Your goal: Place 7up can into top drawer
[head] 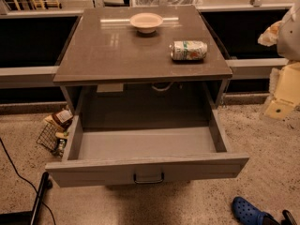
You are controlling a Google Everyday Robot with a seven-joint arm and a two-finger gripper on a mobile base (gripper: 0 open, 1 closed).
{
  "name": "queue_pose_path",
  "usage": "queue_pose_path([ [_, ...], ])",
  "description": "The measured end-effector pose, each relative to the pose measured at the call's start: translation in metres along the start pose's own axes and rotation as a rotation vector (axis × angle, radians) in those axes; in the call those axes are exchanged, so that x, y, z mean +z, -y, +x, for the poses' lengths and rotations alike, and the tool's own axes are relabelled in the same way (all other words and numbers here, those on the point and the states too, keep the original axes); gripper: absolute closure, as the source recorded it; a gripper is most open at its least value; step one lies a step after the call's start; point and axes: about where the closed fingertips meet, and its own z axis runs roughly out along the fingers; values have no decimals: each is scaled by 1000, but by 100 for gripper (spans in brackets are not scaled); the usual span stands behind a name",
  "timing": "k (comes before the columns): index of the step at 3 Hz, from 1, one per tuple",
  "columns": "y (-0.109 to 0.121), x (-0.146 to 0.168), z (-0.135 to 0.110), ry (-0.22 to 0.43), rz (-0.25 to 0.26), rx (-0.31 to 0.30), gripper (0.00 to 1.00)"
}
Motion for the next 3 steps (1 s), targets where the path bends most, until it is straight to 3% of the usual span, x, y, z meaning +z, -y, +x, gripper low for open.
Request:
queue_pose_path([
  [1, 0, 0, 0, 0, 0, 0, 0],
  [3, 81, 55, -15, 65, 45, -77, 0],
])
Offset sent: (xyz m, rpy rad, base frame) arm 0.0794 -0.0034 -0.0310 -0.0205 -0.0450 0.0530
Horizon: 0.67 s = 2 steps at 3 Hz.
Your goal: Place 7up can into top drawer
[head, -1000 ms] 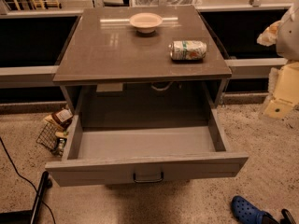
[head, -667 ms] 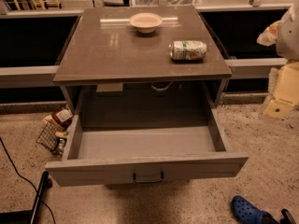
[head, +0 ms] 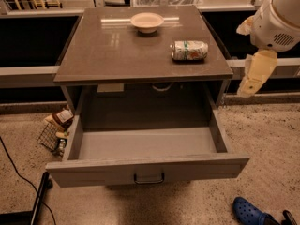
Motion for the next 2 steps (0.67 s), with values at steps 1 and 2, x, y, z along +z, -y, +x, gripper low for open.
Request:
queue_pose_path([
  [1, 34, 24, -10, 92, 9, 13, 0],
  [2, 59, 46, -24, 176, 1, 45, 0],
])
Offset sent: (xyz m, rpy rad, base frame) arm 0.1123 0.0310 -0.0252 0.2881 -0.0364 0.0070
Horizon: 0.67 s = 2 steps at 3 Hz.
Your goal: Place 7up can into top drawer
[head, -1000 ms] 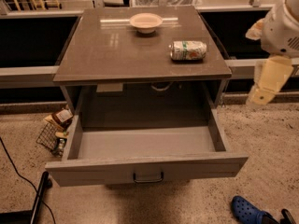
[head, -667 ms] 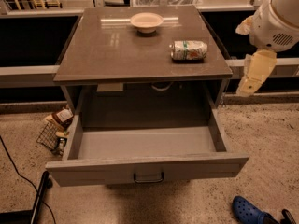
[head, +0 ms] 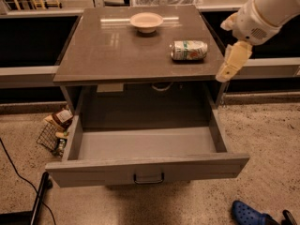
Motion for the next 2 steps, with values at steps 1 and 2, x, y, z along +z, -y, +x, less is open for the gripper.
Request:
queue_pose_path([
  [1, 21, 21, -9, 67, -12, 42, 0],
  [2, 38, 43, -14, 118, -25, 74, 0],
])
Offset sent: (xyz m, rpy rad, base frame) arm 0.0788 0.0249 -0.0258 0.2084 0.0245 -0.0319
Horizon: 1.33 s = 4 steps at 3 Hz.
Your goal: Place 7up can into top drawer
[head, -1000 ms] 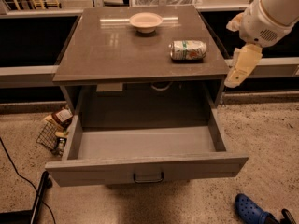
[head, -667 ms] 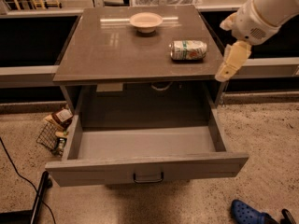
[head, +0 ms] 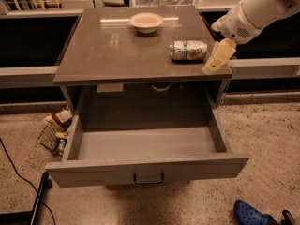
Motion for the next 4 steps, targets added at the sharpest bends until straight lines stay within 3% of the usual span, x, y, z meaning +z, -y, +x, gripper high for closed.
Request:
queue_pose_path([
  [1, 0, 0, 0, 0, 0, 0, 0],
  [4, 49, 45, 5, 119, 28, 32, 0],
])
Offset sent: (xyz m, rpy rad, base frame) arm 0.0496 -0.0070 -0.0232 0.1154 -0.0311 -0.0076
